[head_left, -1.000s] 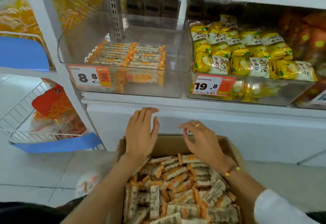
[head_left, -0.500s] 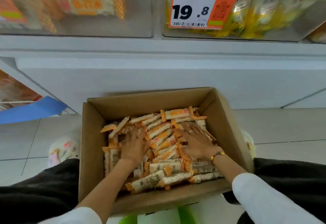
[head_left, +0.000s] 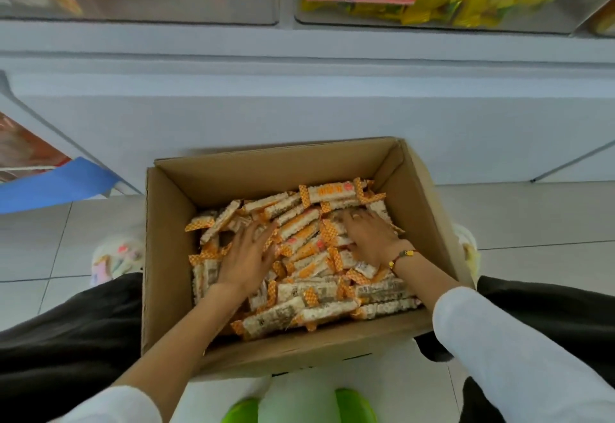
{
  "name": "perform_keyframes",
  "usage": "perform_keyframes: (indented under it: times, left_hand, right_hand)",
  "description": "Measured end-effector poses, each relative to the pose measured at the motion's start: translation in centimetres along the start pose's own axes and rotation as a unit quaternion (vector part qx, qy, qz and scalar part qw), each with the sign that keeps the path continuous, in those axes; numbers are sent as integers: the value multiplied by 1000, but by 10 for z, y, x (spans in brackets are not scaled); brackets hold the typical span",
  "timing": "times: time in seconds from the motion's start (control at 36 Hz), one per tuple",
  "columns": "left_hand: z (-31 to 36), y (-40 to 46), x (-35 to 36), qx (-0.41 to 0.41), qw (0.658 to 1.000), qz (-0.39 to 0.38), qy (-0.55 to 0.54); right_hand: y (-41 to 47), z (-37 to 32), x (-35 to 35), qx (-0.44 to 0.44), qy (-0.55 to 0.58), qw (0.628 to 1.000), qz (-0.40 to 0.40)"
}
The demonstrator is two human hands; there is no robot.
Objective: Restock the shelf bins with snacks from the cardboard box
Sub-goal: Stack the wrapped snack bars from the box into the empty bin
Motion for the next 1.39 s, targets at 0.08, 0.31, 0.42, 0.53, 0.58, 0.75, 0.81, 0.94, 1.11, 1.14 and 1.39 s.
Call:
perform_keyframes:
  times: [0.08,0.31,0.42,0.53,0.58,0.75,0.81,0.94,1.11,1.14,1.39]
  left_hand:
    - [6,6,-13,-1,998,-8,55]
    - [66,-7,-83,68,986,59,-137]
    - [86,-29,-125,101,955,63,-272]
    - [85,-51,-180,155,958,113,-212]
    - [76,-61,-212,158,960,132,-188]
    - [50,-90,-294,169,964,180,-99]
    - [41,-96,-314,171,959,189,-121]
    - [19,-104,-349,156,927,295,-171]
    - [-20,-121,-409,110,844,525,-4]
    - [-31,-119,-415,74,836,544,17]
    - [-85,-83,-394,-43,868,476,136]
  right_hand:
    - [-7,-10,-8,-23,19,999,25]
    - [-35,-27,-65,18,365,924,111]
    - [-52,-40,-103,11,499,858,123]
    - [-66,-60,-145,-23,572,808,139]
    - [-74,-77,-167,-50,585,799,131]
    - [-83,-134,-228,-140,587,784,146]
    - [-82,-149,-242,-166,573,788,150]
    - [-75,-182,-274,-214,542,801,139]
    - [-69,-218,-359,-268,406,844,228]
    - [-64,-222,-379,-261,380,850,256]
    - [51,-246,-454,-122,48,989,64]
Point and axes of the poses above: each hand's wrist, its own y-axis towards the middle knuckle, its own x-axis out of the palm, z = x × y, the point moved 8 cm from there along y, towards the middle knuckle, and after that the axes turned 11 degrees about y, right-handed, at the moved point
